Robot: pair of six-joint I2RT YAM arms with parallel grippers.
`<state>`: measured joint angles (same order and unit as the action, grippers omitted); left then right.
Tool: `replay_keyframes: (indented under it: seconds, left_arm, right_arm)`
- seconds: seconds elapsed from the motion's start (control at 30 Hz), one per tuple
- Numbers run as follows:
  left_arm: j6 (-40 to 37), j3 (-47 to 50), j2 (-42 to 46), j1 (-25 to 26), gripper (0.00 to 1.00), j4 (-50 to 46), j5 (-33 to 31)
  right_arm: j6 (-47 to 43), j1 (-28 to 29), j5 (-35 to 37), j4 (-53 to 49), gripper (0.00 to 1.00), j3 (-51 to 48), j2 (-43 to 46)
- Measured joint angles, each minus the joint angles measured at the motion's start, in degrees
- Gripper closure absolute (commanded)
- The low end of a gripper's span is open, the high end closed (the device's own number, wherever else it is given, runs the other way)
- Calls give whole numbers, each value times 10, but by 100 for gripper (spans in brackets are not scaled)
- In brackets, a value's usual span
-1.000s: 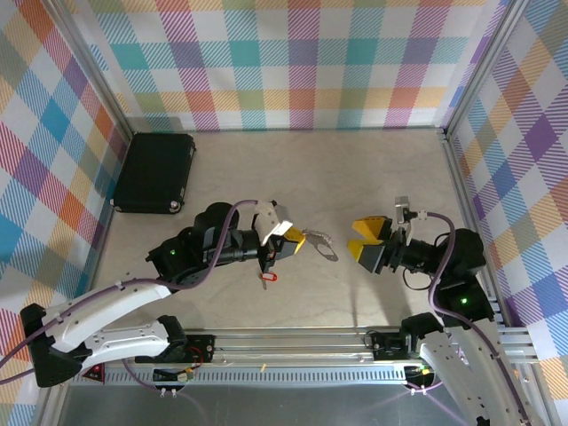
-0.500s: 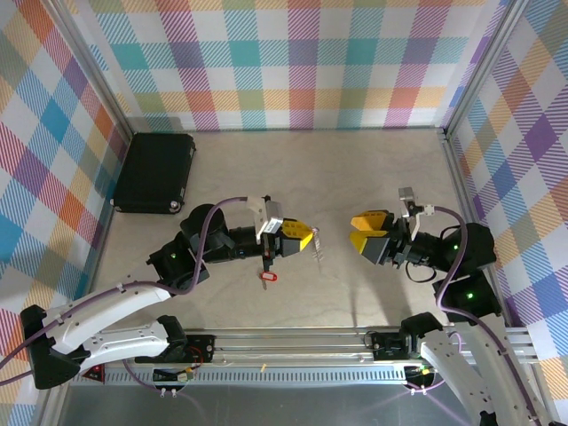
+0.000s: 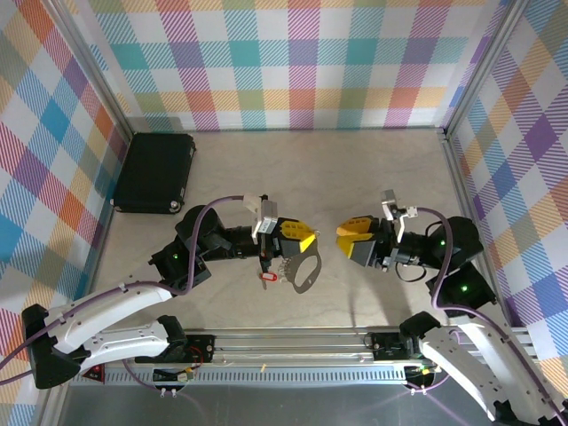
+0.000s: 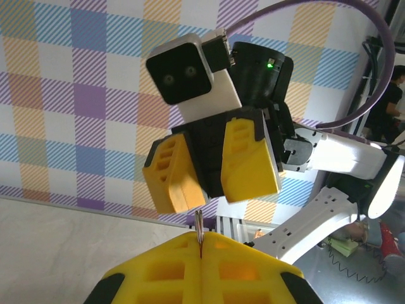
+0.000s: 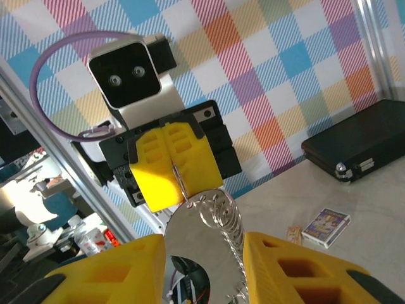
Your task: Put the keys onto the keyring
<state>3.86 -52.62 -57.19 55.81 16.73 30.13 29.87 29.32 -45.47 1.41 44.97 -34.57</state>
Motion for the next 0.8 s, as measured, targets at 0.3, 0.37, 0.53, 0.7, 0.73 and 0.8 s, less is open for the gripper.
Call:
replay_keyframes:
  seconds: [0.3, 0.37, 0.53, 0.7, 0.73, 0.8]
  left_arm:
    - [7, 5, -6, 0, 100, 1, 9]
    - [9, 6, -6, 0, 100, 1, 9]
    - [9, 7, -6, 0, 100, 1, 13]
    - [10, 7, -6, 0, 100, 1, 20]
    - [11, 7, -6, 0, 100, 2, 21]
    - [11, 7, -6, 0, 100, 2, 23]
  right_arm:
    - [-38, 74, 26, -5, 69, 8, -30]
    - [-40, 82, 33, -5, 69, 9, -35]
    - [-45, 92, 51, -4, 69, 10, -40]
    - [-50, 94, 71, -3, 58, 10, -40]
    - [-50, 94, 75, -3, 56, 10, -40]
    - [-52, 94, 80, -2, 56, 10, -40]
